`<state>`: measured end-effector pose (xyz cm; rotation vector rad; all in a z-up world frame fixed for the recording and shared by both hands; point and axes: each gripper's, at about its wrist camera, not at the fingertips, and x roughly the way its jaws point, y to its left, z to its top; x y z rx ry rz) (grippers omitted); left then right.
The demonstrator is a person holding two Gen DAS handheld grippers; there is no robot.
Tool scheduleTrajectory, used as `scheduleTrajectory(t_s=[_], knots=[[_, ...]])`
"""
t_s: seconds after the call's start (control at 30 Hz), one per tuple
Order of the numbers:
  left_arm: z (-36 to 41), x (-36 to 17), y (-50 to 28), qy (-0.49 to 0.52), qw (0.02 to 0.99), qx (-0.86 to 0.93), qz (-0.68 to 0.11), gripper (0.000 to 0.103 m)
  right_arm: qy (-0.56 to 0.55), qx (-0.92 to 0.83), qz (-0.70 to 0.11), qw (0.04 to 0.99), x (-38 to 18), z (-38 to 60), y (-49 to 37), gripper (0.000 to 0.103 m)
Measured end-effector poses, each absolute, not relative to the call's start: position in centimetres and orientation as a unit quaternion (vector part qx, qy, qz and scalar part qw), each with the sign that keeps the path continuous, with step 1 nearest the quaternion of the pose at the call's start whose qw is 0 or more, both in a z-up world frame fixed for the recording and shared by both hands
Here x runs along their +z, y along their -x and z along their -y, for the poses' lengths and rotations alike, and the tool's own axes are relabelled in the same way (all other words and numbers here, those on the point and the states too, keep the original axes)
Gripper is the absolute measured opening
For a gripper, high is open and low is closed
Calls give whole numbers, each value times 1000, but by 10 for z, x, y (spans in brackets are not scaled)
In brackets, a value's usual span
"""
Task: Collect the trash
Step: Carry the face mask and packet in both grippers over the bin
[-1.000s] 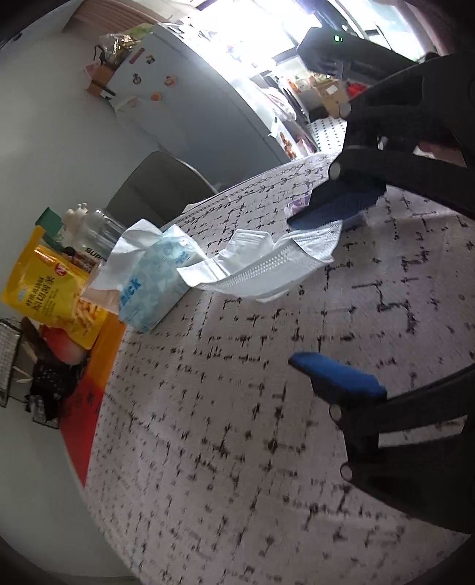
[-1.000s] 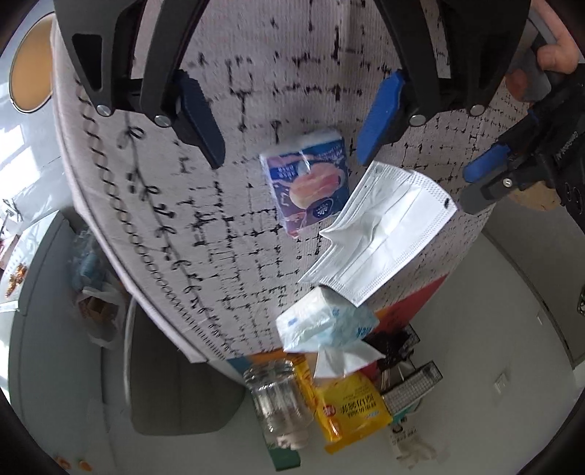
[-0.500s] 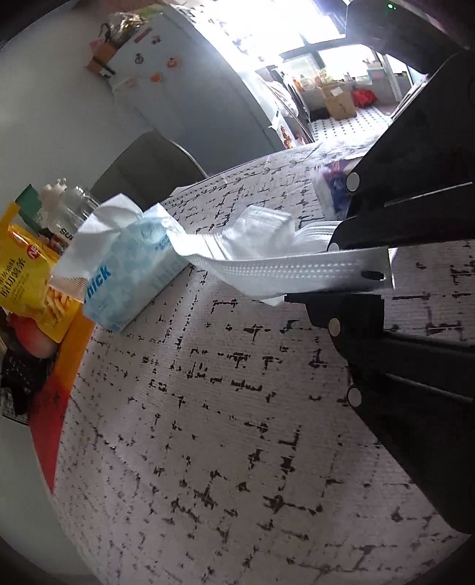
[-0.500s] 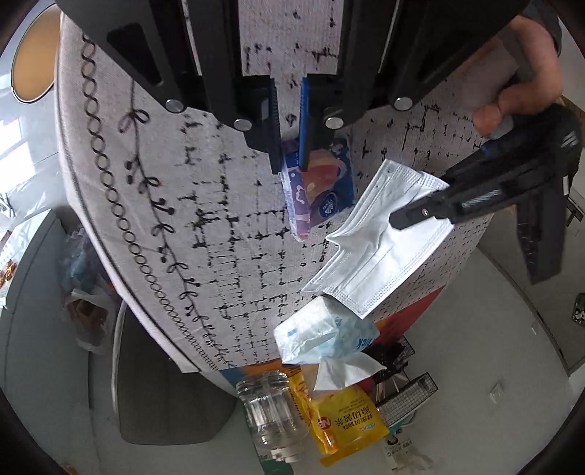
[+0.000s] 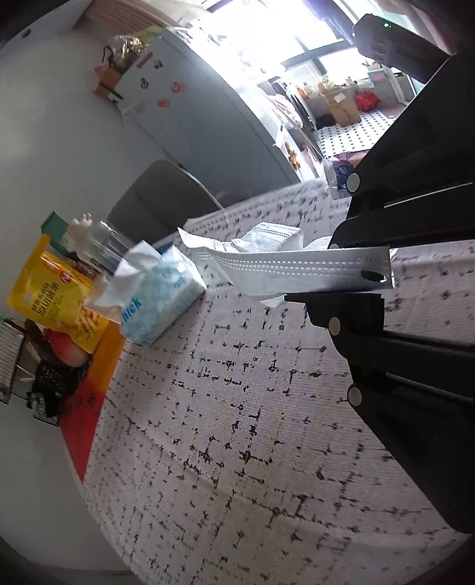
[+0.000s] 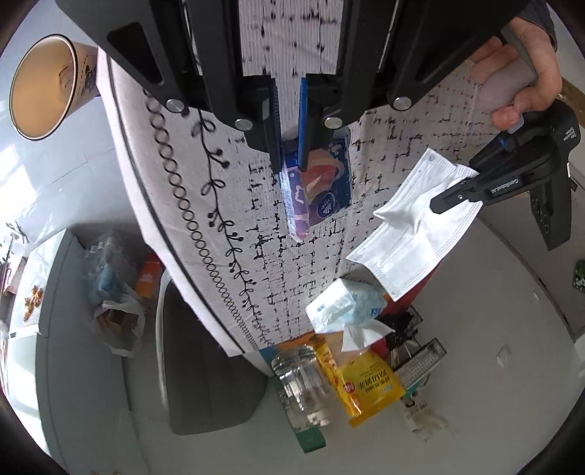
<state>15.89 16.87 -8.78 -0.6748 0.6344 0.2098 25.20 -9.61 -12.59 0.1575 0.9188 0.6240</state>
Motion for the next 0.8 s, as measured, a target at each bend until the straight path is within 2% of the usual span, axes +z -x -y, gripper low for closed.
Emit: scheduleTrajectory(t_s=[0.37, 0.8], knots=[[-130, -47, -124, 294, 914, 74, -270, 3, -93, 295, -396, 865, -85, 141, -214, 9], [-73, -25, -109, 287, 922, 17, -258, 3, -101, 238, -367, 894, -50, 227, -175, 9]])
